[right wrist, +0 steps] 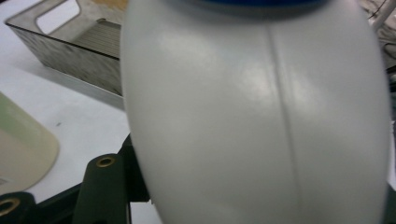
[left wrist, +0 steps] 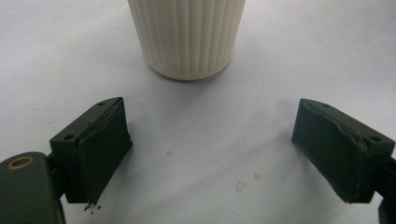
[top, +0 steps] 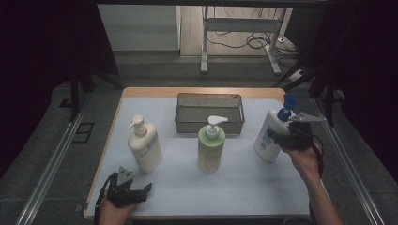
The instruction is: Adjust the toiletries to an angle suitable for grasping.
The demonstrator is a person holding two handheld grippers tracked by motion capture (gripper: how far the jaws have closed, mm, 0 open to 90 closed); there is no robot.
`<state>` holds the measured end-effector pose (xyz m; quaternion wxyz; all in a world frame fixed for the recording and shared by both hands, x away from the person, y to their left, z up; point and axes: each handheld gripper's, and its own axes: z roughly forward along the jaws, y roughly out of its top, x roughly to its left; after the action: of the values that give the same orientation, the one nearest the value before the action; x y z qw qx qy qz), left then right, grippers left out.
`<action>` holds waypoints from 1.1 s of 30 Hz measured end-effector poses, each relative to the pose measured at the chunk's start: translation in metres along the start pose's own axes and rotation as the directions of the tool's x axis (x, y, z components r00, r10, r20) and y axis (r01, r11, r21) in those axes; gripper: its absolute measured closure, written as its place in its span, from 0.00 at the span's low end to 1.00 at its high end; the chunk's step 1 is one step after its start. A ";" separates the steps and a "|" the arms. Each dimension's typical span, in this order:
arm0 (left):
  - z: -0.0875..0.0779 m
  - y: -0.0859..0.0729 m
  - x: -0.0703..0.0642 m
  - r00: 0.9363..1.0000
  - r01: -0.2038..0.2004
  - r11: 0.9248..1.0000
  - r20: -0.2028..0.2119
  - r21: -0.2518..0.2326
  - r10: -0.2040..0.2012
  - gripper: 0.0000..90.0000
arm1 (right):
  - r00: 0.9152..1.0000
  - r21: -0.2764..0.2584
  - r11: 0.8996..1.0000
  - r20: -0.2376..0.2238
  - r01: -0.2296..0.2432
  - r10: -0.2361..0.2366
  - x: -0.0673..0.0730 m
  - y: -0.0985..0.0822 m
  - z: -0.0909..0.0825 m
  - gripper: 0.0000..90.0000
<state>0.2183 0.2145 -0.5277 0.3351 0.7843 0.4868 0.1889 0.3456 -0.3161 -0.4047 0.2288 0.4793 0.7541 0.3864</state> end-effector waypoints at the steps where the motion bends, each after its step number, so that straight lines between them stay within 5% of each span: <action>1: 0.000 0.000 0.000 1.000 0.000 1.000 -0.001 0.000 0.000 0.12 | 1.000 0.004 1.000 -0.010 0.000 0.000 0.002 0.002 -0.003 0.44; 17: 0.000 0.000 0.000 1.000 -0.004 1.000 -0.001 0.000 0.004 0.12 | 0.995 -0.008 0.997 -0.075 0.072 -0.072 0.030 0.030 -0.025 0.44; 33: 0.000 0.001 0.000 1.000 -0.001 1.000 -0.001 0.004 0.001 0.12 | 0.983 -0.035 0.994 -0.145 0.105 -0.109 0.054 0.067 -0.025 0.44</action>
<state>0.2190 0.2143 -0.5273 0.3334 0.7849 0.4870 0.1885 0.3406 -0.2603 -0.3341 0.1995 0.4052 0.7881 0.4182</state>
